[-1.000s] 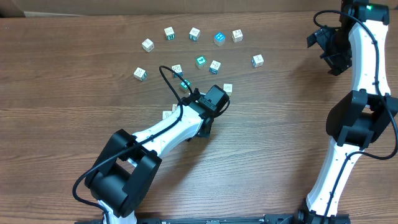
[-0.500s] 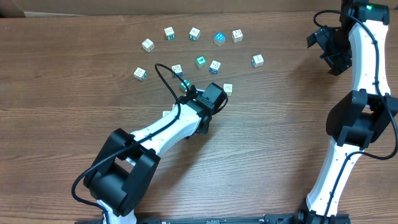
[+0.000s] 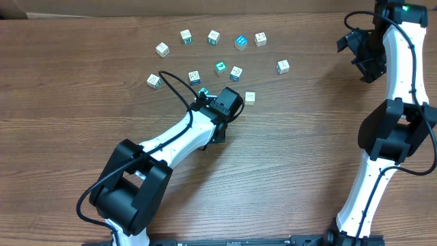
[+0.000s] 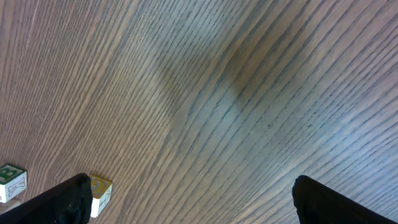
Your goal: Form a circle
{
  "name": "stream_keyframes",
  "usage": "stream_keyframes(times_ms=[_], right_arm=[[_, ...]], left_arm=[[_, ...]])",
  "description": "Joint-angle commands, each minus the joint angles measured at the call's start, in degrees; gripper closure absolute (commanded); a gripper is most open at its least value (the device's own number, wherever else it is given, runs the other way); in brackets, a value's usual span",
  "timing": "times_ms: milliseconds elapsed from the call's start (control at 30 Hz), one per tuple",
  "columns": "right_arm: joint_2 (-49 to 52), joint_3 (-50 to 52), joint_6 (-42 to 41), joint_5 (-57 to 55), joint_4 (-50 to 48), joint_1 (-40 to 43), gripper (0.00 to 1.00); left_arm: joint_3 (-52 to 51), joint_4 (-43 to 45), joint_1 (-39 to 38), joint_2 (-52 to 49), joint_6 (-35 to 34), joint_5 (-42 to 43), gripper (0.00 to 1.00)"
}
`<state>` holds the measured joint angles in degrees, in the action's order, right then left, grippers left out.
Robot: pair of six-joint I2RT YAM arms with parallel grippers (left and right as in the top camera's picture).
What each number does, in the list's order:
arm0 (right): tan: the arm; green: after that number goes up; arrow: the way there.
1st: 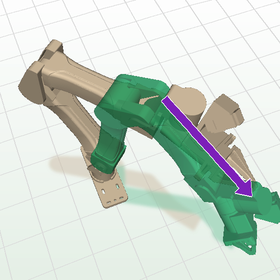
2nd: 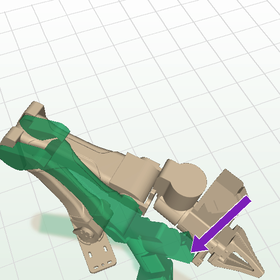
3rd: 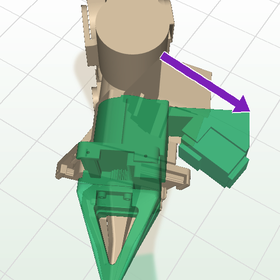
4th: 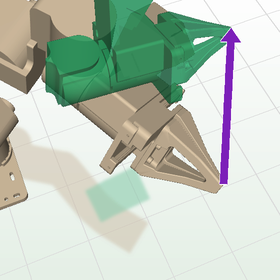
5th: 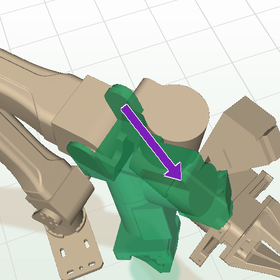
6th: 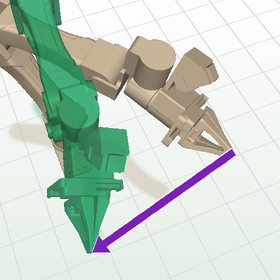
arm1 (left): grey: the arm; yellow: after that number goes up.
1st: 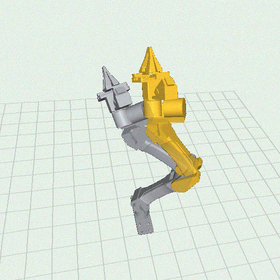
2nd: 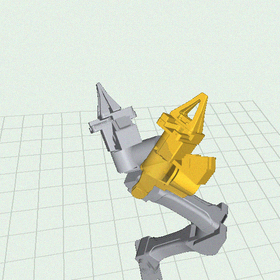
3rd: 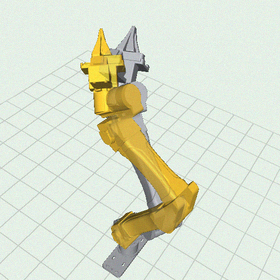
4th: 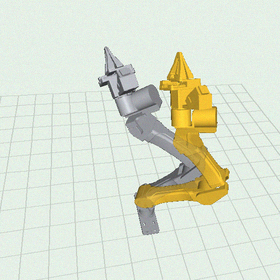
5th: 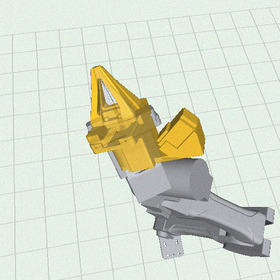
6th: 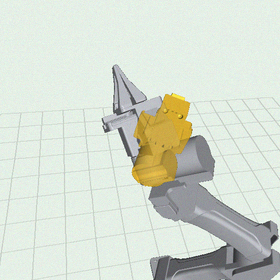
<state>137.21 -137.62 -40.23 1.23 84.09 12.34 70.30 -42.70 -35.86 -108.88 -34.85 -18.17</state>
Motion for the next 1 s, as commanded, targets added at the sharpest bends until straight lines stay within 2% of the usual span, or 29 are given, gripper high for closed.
stream_keyframes(times_ms=[0, 133, 967], right_arm=[[-1.6, -1.0, 0.2, -0.1, 0.0, 0.1, 0.0], [-1.6, -1.0, 0.2, -0.1, 0.0, 0.1, 0.0], [-1.6, -1.0, 0.2, -0.1, 0.0, 0.1, 0.0]], left_arm=[[0.5, 0.1, 0.3, -0.6, -3.1, 2.0, 0.71], [0.5, 0.1, 0.3, -0.6, -3.0, 4.8, 0.7], [0.5, -0.2, 0.4, -0.6, -0.7, 1.2, 0.71]])
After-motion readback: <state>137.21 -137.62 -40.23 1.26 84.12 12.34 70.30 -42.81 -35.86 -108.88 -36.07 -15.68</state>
